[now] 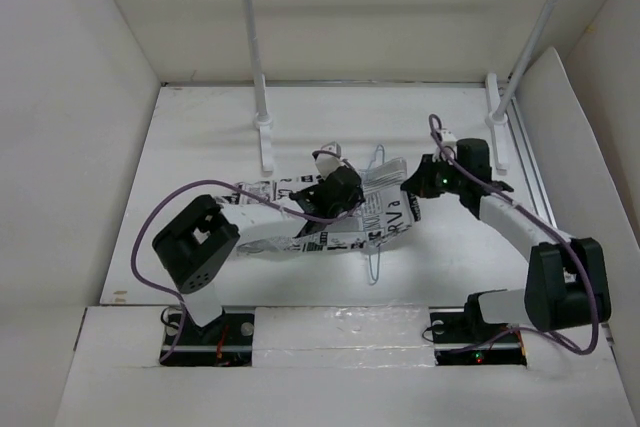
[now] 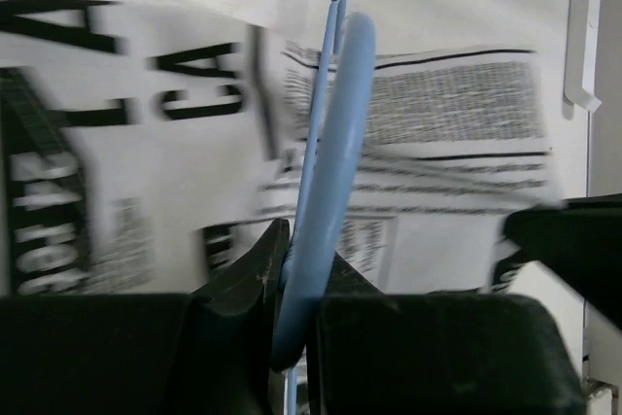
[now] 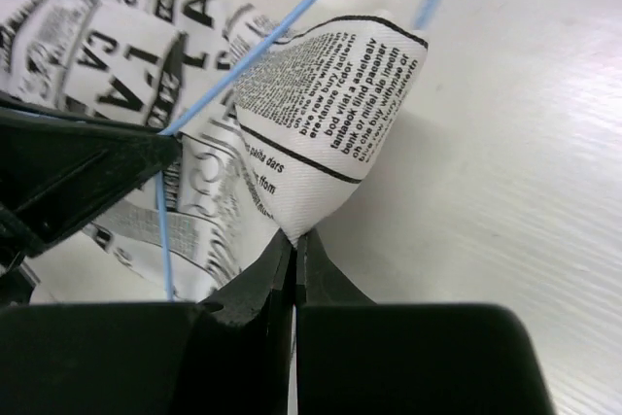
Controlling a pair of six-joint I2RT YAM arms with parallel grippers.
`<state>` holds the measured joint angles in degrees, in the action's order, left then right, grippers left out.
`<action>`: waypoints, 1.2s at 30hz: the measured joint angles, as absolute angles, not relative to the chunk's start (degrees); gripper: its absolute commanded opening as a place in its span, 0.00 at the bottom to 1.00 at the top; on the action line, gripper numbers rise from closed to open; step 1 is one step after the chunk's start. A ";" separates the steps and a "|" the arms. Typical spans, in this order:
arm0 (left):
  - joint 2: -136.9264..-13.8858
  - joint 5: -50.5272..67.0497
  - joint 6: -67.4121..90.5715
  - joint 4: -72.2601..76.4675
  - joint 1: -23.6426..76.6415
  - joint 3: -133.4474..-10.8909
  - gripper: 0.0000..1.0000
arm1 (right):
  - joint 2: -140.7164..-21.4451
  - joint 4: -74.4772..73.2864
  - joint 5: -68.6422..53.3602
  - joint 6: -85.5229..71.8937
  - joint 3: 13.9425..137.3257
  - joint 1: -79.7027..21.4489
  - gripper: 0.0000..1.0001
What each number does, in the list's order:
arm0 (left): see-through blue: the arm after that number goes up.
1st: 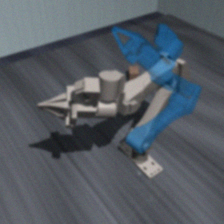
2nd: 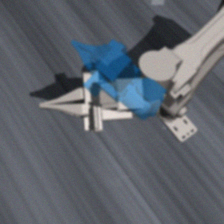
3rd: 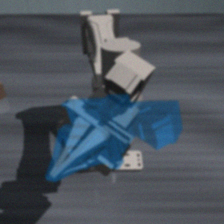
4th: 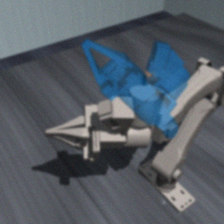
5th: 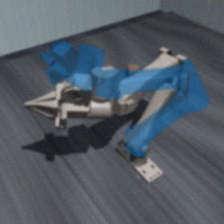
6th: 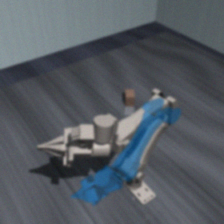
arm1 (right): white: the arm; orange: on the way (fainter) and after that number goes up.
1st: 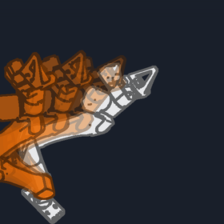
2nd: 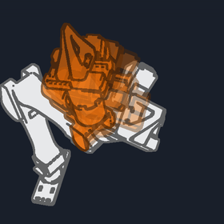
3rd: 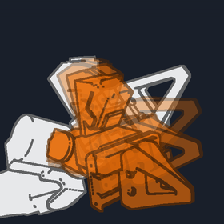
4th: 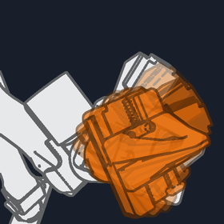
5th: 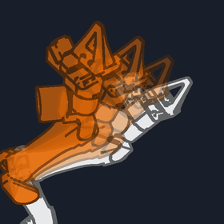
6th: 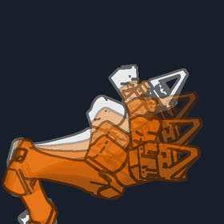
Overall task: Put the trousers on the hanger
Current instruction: Place the trousers on the hanger, then place the hanger at the clothesline.
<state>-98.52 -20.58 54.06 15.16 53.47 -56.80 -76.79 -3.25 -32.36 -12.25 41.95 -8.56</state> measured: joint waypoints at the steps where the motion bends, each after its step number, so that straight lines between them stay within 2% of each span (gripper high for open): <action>1: -97.32 -20.95 53.78 15.03 53.21 -55.68 0.00 | -75.81 -4.05 -32.95 -11.81 42.41 -6.83 0.00; 8: -90.11 -23.31 52.73 13.43 50.78 -48.64 0.00 | -71.37 -10.79 -34.92 -8.23 41.47 3.75 0.00; 14: -86.56 -25.02 51.86 11.97 50.78 -46.19 0.00 | -71.11 -12.93 -34.92 -7.05 38.28 8.58 0.00; 34: -86.54 -28.56 48.95 5.72 50.54 -49.87 0.00 | -78.78 -10.61 -31.51 -9.21 37.93 9.19 0.00; 35: -86.54 -28.60 48.86 5.30 50.76 -50.37 0.00 | -79.13 -10.37 -31.29 -9.26 37.93 8.88 0.05; 36: -86.54 -28.75 48.53 4.60 51.16 -51.20 0.00 | -79.50 -10.17 -31.00 -9.28 37.93 8.78 0.19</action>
<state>-86.54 -28.75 48.53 4.60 51.16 -51.20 -79.50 -10.17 -31.00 -9.28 37.93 8.78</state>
